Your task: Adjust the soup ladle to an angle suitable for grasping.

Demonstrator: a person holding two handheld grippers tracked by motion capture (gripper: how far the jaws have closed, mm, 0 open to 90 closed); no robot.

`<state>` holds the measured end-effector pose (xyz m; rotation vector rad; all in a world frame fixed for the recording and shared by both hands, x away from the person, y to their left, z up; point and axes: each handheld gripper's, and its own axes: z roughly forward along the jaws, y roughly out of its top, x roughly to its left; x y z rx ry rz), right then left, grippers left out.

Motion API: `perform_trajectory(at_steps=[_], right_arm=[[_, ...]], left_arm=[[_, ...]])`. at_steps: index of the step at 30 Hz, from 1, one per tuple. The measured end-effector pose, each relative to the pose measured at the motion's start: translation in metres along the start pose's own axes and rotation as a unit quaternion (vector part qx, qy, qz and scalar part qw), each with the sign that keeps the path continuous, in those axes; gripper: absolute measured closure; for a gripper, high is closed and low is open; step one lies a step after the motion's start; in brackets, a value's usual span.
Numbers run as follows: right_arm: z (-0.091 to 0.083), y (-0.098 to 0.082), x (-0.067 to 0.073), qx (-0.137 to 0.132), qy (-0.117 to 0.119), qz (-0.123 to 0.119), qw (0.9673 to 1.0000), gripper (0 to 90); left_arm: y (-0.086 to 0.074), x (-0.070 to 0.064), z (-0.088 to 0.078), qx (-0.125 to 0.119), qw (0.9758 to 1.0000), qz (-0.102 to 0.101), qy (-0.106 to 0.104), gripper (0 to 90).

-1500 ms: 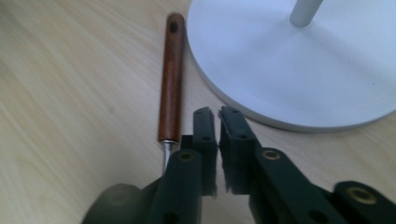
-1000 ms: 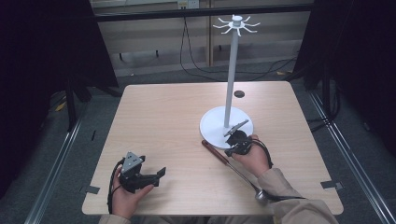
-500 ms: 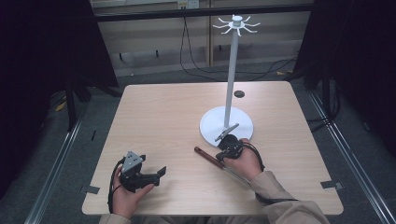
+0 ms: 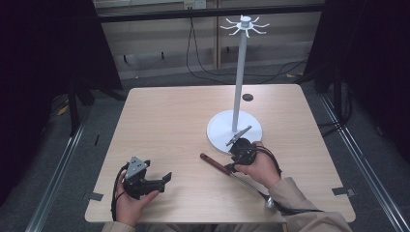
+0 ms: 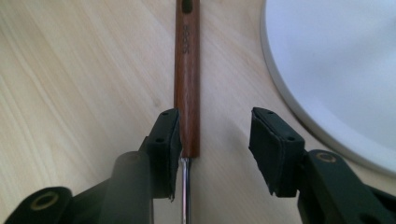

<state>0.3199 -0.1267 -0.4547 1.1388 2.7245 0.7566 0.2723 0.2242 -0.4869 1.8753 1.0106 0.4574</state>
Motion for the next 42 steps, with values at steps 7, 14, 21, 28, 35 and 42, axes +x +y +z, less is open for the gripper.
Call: perform_trajectory(at_steps=[7,14,21,28,35,42], right_arm=[[-0.005,-0.010,0.001,0.031,0.005,0.014,0.9994,45.3],[-0.004,-0.016,0.001,0.062,0.001,0.012,0.9980,44.3],[-0.004,-0.022,0.002,0.083,0.003,0.007,0.9965,43.7],[0.000,-0.026,0.004,0.103,0.005,0.005,0.9946,46.8],[0.002,-0.027,0.008,0.128,-0.007,-0.017,0.9916,57.1],[0.003,-0.023,0.015,0.153,-0.011,-0.046,0.9870,83.4]], left_arm=[[0.000,0.000,0.000,0.000,1.0000,0.004,-0.002,5.0],[0.001,0.001,-0.001,0.000,1.0000,0.006,0.001,5.0],[0.000,0.003,-0.002,-0.002,1.0000,0.004,0.004,5.0],[0.000,0.002,-0.002,-0.002,1.0000,0.003,0.004,5.0],[0.000,0.002,-0.002,-0.001,1.0000,0.006,0.007,5.0],[0.000,0.002,-0.001,0.001,0.9999,0.012,0.007,5.0]])
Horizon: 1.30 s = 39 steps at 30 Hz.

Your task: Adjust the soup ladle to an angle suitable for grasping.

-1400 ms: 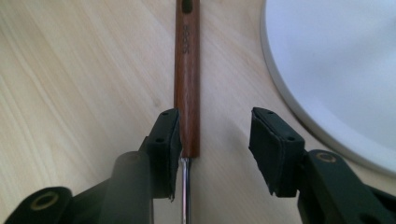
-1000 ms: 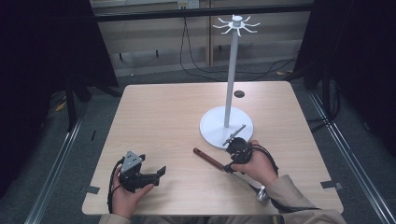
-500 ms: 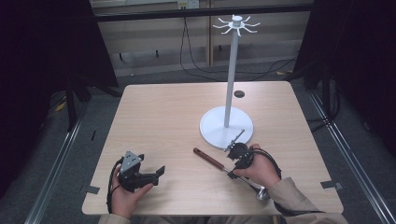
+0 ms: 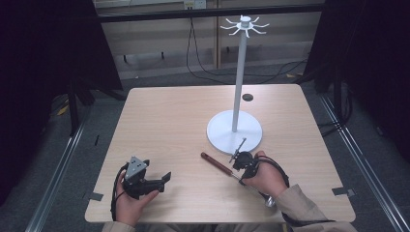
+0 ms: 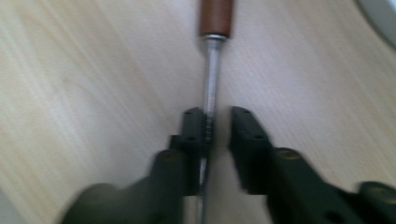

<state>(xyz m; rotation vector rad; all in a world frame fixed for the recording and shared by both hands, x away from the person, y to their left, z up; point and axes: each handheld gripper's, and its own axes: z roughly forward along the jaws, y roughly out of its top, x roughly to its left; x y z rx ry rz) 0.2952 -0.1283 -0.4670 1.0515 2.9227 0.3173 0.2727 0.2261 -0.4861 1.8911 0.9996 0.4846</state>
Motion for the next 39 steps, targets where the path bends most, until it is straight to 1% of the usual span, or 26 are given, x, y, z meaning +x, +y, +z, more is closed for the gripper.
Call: perform_trajectory(at_steps=[2,4,5,6,7,9,10,11,13,14,15,16,18,19,22,24,25,27,28,30,32,34,35,37,38,39], right_arm=[[0.000,0.002,0.000,0.006,0.002,0.005,1.0000,85.3],[0.000,0.002,-0.001,0.005,0.006,0.000,1.0000,85.8],[0.000,0.000,-0.002,-0.005,0.011,0.002,0.9999,86.0],[0.000,0.000,-0.002,-0.005,0.011,0.002,0.9999,86.0],[0.000,-0.002,-0.003,-0.017,0.019,0.005,0.9997,86.1],[0.000,-0.003,-0.004,-0.020,0.021,0.007,0.9996,86.1],[0.000,-0.003,-0.005,-0.026,0.022,0.004,0.9994,86.1],[-0.002,-0.004,-0.006,-0.043,0.025,0.008,0.9987,86.1],[-0.004,-0.004,-0.007,-0.048,0.024,0.004,0.9985,86.1],[-0.008,-0.003,-0.008,-0.063,0.023,0.009,0.9977,86.1],[-0.008,-0.003,-0.008,-0.063,0.023,0.009,0.9977,86.1],[-0.012,-0.003,-0.008,-0.077,0.018,0.013,0.9968,86.1],[-0.014,-0.003,-0.009,-0.080,0.020,0.013,0.9965,86.1],[-0.016,-0.004,-0.010,-0.101,0.020,0.013,0.9946,86.1],[-0.018,-0.005,-0.011,-0.110,0.022,0.013,0.9936,86.1],[-0.021,-0.006,-0.012,-0.133,0.018,0.019,0.9907,86.2],[-0.021,-0.006,-0.012,-0.133,0.018,0.019,0.9907,86.2],[-0.025,-0.007,-0.014,-0.147,0.015,0.024,0.9888,86.2],[-0.026,-0.008,-0.015,-0.156,0.012,0.026,0.9873,86.2],[-0.030,-0.009,-0.017,-0.173,0.009,0.028,0.9845,86.3],[-0.034,-0.011,-0.019,-0.192,0.010,0.031,0.9809,86.3],[-0.036,-0.013,-0.021,-0.216,0.009,0.031,0.9758,86.3],[-0.036,-0.013,-0.021,-0.216,0.009,0.031,0.9758,86.3],[-0.039,-0.015,-0.022,-0.233,0.005,0.032,0.9718,86.4],[-0.041,-0.018,-0.023,-0.252,0.004,0.038,0.9670,86.4],[-0.043,-0.018,-0.024,-0.257,0.007,0.038,0.9656,86.3]], left_arm=[[0.000,0.000,0.000,-0.001,1.0000,-0.001,0.001,5.0],[0.000,0.001,-0.001,0.002,1.0000,0.004,-0.001,5.0],[0.000,0.001,-0.001,0.001,1.0000,0.004,-0.001,5.0],[0.000,0.001,-0.001,0.000,1.0000,0.003,0.001,5.0],[0.000,0.001,-0.001,0.000,1.0000,0.002,0.001,5.0],[0.000,0.002,-0.001,0.001,1.0000,0.003,0.000,5.0],[0.000,0.001,0.000,-0.003,1.0000,-0.003,0.001,5.0],[0.000,0.002,0.000,0.000,1.0000,0.000,0.000,5.0],[0.000,0.001,0.001,-0.002,1.0000,-0.004,0.001,5.0],[0.000,0.000,0.001,-0.002,1.0000,-0.003,0.000,5.0],[0.000,0.000,0.001,-0.002,1.0000,-0.003,0.000,5.0],[0.000,0.000,0.001,-0.002,1.0000,-0.003,0.000,4.9],[0.000,0.000,0.001,-0.002,1.0000,-0.003,0.000,5.0],[0.000,0.000,0.001,-0.003,1.0000,-0.005,-0.001,4.9],[0.000,0.000,0.001,-0.003,1.0000,-0.006,-0.002,4.9],[0.000,0.000,0.000,-0.004,1.0000,-0.004,-0.002,5.0],[0.000,0.000,0.000,-0.004,1.0000,-0.004,-0.002,5.0],[0.000,0.001,0.000,0.000,1.0000,0.001,-0.002,4.9],[0.000,0.000,0.000,-0.004,1.0000,-0.004,-0.002,5.0],[0.000,0.001,0.000,-0.002,1.0000,-0.002,-0.002,5.0],[0.000,0.001,0.001,-0.005,1.0000,-0.005,-0.002,4.9],[0.000,0.001,0.001,-0.005,1.0000,-0.005,-0.001,5.0],[0.000,0.001,0.001,-0.005,1.0000,-0.005,-0.001,4.9],[0.000,0.001,0.001,-0.005,1.0000,-0.005,-0.002,4.9],[0.000,0.001,0.001,-0.004,1.0000,-0.005,0.000,4.9],[0.000,0.001,0.001,-0.004,1.0000,-0.005,-0.001,4.9]])
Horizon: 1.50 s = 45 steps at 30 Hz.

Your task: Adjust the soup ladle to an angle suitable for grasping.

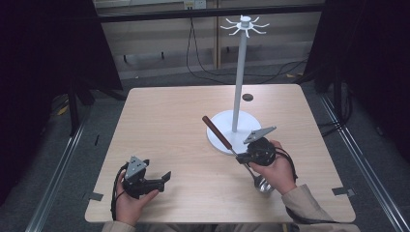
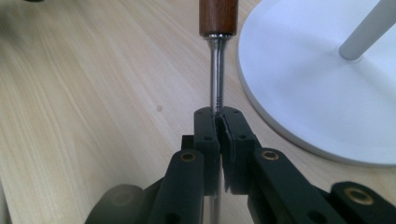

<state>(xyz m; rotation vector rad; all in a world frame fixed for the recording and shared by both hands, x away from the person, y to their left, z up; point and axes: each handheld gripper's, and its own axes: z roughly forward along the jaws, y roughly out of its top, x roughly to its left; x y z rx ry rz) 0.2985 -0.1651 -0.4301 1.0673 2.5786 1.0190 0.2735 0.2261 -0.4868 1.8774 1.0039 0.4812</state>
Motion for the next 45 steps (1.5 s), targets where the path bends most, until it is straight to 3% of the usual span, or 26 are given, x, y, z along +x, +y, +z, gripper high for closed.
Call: perform_trajectory(at_steps=[7,8,12,13,19,20,23,25,30,34,39,40,45], right_arm=[[-0.008,0.001,-0.002,-0.031,-0.002,-0.005,0.9995,86.3],[-0.009,0.000,-0.003,-0.049,-0.004,0.001,0.9988,86.3],[-0.013,-0.001,-0.004,-0.068,-0.009,0.008,0.9976,86.3],[-0.016,-0.002,-0.005,-0.085,-0.019,0.011,0.9962,86.3],[-0.024,-0.003,-0.006,-0.126,-0.040,0.018,0.9911,86.3],[-0.028,-0.003,-0.005,-0.143,-0.048,0.022,0.9882,86.3],[-0.031,-0.004,-0.005,-0.159,-0.054,0.024,0.9855,86.3],[-0.036,-0.004,-0.005,-0.179,-0.063,0.027,0.9815,86.3],[-0.039,-0.004,-0.005,-0.195,-0.070,0.030,0.9778,86.3],[-0.043,-0.004,-0.005,-0.220,-0.082,0.031,0.9716,86.3],[-0.047,-0.003,-0.006,-0.231,-0.087,0.034,0.9685,86.3],[-0.049,-0.003,-0.006,-0.240,-0.092,0.033,0.9658,86.3],[-0.053,-0.002,-0.007,-0.249,-0.096,0.033,0.9631,86.3]], left_arm=[[0.000,0.000,0.000,0.000,1.0000,0.000,-0.001,4.8],[0.000,0.000,0.000,0.000,1.0000,0.001,0.001,4.8],[0.000,0.000,0.000,0.001,1.0000,0.001,0.000,4.8],[0.000,0.000,0.000,-0.001,1.0000,0.000,-0.002,4.8],[0.000,0.000,0.000,0.001,1.0000,0.001,0.003,4.8],[0.000,0.000,0.000,0.000,1.0000,0.000,0.002,4.8],[0.000,0.000,0.000,-0.003,1.0000,-0.001,-0.003,4.8],[0.000,0.000,-0.001,-0.001,1.0000,0.003,-0.004,4.7],[0.000,0.000,0.000,-0.004,1.0000,-0.003,-0.006,4.3],[0.000,0.001,0.000,-0.002,1.0000,-0.001,-0.008,3.9],[0.000,0.001,0.000,-0.010,0.9998,-0.009,-0.013,3.2],[0.000,0.000,0.000,-0.012,0.9998,-0.011,-0.012,3.1],[0.000,0.001,0.002,-0.009,0.9998,-0.011,-0.014,2.4]])
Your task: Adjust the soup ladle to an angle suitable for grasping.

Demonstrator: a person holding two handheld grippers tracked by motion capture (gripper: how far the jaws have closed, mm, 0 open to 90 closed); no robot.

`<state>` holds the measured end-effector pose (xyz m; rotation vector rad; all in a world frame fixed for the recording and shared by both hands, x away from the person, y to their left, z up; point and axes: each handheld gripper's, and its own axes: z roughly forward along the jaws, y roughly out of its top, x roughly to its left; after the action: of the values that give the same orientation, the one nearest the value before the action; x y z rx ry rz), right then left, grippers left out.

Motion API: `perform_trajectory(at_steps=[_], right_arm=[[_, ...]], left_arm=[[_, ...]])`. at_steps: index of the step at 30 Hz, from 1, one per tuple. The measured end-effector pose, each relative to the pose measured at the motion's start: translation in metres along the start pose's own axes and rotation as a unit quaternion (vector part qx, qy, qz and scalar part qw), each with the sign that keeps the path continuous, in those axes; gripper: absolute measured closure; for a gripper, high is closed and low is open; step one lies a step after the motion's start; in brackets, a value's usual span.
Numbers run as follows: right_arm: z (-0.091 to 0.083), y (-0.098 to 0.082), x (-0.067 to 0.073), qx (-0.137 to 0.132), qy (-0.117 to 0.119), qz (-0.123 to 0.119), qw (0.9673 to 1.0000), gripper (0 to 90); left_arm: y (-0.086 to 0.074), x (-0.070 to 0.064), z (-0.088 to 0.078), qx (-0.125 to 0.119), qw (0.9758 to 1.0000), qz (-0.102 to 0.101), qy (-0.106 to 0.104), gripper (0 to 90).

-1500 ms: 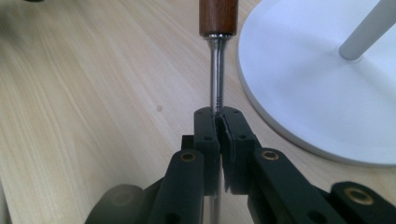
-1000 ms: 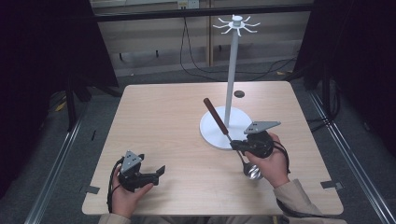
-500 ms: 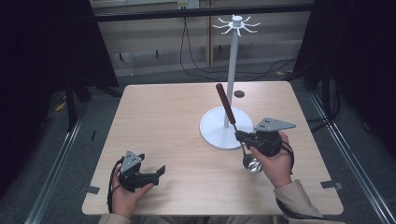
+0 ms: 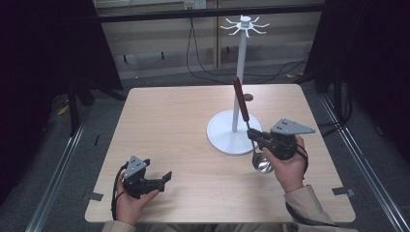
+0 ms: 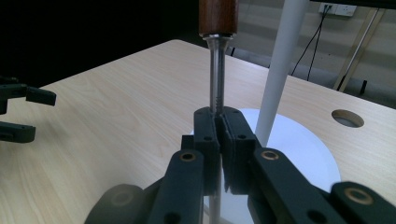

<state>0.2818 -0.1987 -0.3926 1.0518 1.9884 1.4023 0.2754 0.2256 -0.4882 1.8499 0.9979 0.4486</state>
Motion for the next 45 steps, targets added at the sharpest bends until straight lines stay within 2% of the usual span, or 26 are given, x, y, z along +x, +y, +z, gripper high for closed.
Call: perform_trajectory(at_steps=[12,16,21,22,33,34,39,45], right_arm=[[-0.009,0.005,-0.004,-0.038,-0.017,0.007,0.9991,86.2],[-0.012,0.007,-0.005,-0.045,-0.021,0.009,0.9987,86.3],[-0.016,0.010,-0.006,-0.067,-0.031,0.013,0.9972,86.2],[-0.016,0.010,-0.006,-0.067,-0.031,0.013,0.9972,86.2],[-0.022,0.017,-0.011,-0.085,-0.044,0.021,0.9952,86.2],[-0.022,0.018,-0.012,-0.086,-0.045,0.019,0.9951,86.2],[-0.023,0.022,-0.015,-0.097,-0.050,0.032,0.9935,86.2],[-0.026,0.029,-0.018,-0.102,-0.059,0.029,0.9926,86.2]], left_arm=[[0.001,0.001,0.000,-0.005,1.0000,0.000,-0.005,0.1],[0.001,0.001,0.000,0.001,1.0000,0.008,-0.006,0.2],[0.001,0.001,0.000,0.001,0.9999,0.009,-0.006,0.1],[0.001,0.001,0.000,0.004,0.9999,0.014,-0.004,0.1],[0.000,-0.001,0.000,0.001,0.9999,0.011,-0.010,0.2],[0.000,0.000,0.000,0.005,0.9998,0.017,-0.013,0.1],[0.000,0.000,0.001,0.006,0.9998,0.013,-0.014,0.2],[0.000,-0.002,0.003,0.002,0.9998,0.010,-0.019,0.2]])
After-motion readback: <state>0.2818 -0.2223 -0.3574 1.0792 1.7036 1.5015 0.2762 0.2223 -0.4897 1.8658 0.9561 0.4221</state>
